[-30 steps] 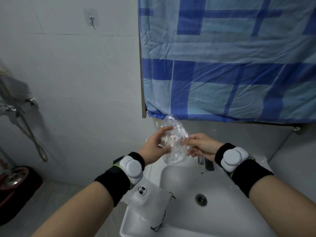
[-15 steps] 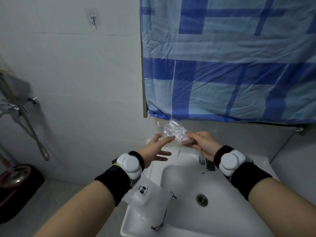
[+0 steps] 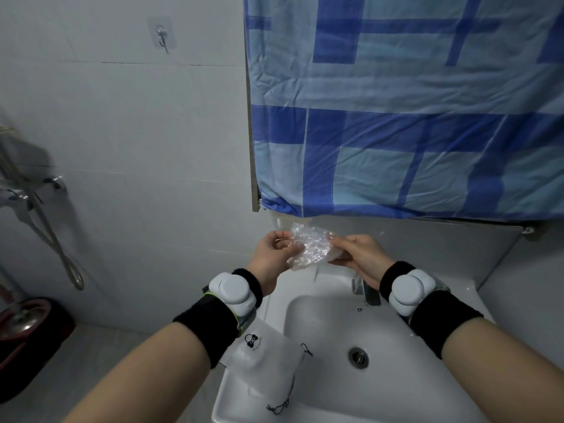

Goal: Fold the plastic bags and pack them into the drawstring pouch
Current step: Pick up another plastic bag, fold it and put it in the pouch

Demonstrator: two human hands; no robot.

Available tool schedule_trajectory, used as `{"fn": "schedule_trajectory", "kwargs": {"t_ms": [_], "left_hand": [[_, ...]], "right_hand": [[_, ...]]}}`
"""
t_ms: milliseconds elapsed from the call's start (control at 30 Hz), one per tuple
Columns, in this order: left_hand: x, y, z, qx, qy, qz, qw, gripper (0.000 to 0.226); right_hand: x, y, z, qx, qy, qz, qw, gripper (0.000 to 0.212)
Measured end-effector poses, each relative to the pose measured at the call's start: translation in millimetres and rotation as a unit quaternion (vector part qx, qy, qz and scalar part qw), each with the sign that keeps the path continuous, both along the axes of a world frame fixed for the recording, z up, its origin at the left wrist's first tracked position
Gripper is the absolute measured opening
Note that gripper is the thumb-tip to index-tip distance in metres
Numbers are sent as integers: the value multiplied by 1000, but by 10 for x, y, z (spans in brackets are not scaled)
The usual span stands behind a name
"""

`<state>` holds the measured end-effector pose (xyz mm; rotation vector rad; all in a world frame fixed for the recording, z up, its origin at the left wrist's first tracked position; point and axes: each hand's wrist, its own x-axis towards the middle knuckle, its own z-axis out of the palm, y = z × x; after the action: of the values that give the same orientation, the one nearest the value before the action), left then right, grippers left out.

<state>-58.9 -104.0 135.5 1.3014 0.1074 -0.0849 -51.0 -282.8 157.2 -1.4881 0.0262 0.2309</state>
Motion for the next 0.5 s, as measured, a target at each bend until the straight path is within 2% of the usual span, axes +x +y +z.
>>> {"fn": "schedule_trajectory", "kwargs": {"t_ms": [133,267,333,400,467,500], "left_hand": [[-32,-42,8,12,-24,-33,999,40],[-33,-70,31,23,-26,-56,998,47],[-24,-68,37,53,-20,-73,996,53],[-33,-70,52,76,-17,-97,992,46],[-55,-79,69,68,-14,-101,992,31],[-45,-73,59,58,-12,-95,994,31]], "right_hand": [[5,18,4,5,-27,-19,999,18],[15,46,21,12,-50,-30,998,32],[34,44,12,-4,-61,-23,998,25],[36,31,13,-27,-66,-15,997,11],[33,16,20,-41,-65,6,997,14],[33,10,29,-42,-62,16,997,16]]}}
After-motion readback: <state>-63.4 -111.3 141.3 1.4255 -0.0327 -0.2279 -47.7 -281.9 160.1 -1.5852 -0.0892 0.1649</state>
